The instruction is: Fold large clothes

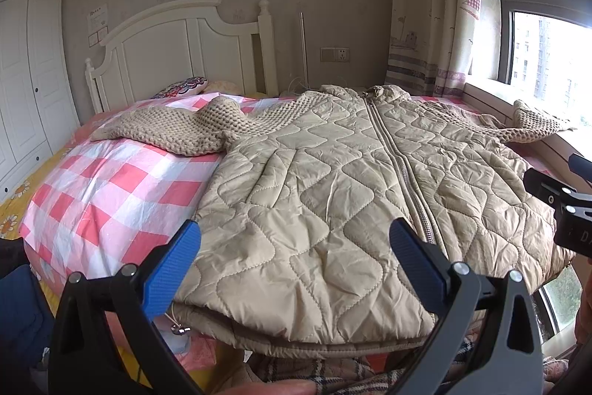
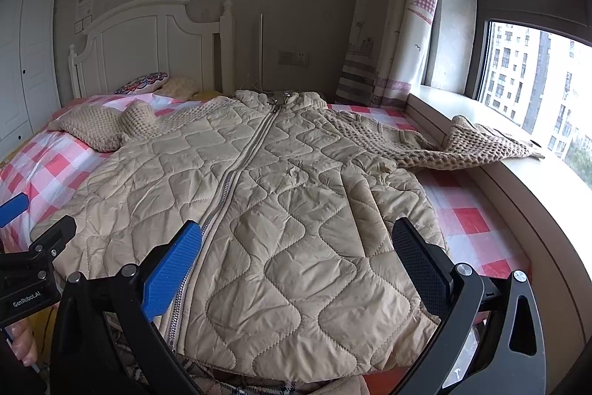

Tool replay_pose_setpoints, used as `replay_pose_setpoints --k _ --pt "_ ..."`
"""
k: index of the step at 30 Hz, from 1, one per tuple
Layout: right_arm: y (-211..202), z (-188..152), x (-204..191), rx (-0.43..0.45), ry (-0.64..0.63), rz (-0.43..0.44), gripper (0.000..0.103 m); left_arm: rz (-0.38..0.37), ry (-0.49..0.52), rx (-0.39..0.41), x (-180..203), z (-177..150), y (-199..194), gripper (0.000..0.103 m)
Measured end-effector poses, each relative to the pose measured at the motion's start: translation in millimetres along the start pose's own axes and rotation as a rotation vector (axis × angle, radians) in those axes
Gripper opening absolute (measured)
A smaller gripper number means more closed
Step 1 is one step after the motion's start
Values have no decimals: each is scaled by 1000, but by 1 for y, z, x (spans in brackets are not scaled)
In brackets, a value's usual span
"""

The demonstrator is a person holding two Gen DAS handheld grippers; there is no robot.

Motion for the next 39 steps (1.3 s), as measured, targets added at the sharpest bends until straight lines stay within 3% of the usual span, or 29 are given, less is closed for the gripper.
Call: replay_pose_setpoints --k 39 --pt "7 -7 -1 -39 18 26 99 4 1 -9 -6 -5 1 101"
Point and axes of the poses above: each gripper's, at about its wrist camera, not at the fingertips, and y roughly the way its jaws point, x to its right, z to its top, the point moved 7 cm from there along y, roughly the way its jaws point, and after that the axes turned 1 degree about -z, right-handed, at the moved point
